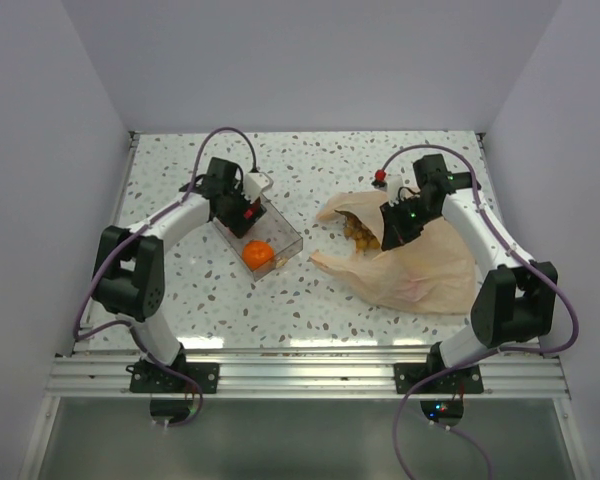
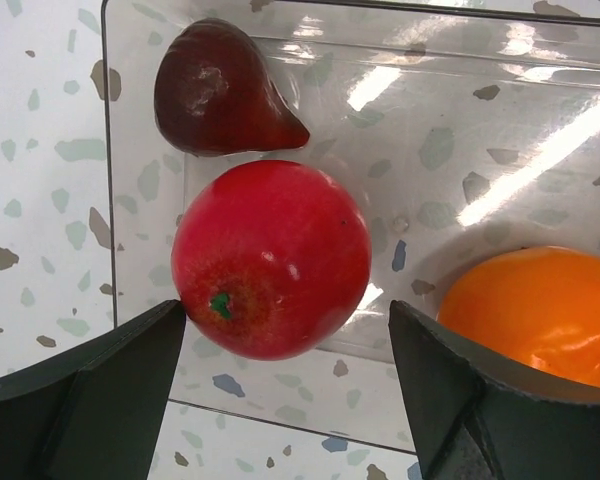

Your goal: Place the fake fruits into the plastic bag and tie a complex knot

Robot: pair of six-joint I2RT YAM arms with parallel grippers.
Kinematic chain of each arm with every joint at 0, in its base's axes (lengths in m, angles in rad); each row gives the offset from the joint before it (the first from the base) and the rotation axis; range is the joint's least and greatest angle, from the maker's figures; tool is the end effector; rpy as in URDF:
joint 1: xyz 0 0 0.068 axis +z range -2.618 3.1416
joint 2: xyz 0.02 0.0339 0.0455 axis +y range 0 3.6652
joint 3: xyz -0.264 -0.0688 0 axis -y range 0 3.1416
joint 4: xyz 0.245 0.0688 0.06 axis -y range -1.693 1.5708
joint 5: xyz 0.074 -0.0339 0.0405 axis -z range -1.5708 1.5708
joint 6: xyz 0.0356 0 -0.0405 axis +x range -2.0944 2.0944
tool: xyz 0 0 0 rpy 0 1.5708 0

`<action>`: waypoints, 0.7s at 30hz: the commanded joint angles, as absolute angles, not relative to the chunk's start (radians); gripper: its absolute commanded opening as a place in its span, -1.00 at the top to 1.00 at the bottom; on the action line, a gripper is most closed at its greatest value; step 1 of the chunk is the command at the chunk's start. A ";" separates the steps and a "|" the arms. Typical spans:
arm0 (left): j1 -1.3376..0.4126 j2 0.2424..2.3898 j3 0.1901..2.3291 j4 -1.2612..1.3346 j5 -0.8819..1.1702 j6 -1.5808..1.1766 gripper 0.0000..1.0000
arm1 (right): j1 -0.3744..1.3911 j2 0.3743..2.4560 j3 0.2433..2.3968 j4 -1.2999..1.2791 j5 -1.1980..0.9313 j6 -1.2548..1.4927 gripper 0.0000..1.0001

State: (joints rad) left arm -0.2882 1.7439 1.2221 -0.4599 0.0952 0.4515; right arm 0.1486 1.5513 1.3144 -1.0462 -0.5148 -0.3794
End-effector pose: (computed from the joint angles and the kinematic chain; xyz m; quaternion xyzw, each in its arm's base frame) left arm 0.3524 -0.1080 0.2125 0.3584 0.8862 -0.0217 0.2927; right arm 0.2910 0.0613 0.2776 -0.2850 0.9144 0.2343 0.1667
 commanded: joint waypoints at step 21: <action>-0.281 1.876 1.327 -0.385 0.170 0.364 -0.52 | 0.146 1.566 1.371 -1.054 -0.520 -0.379 1.00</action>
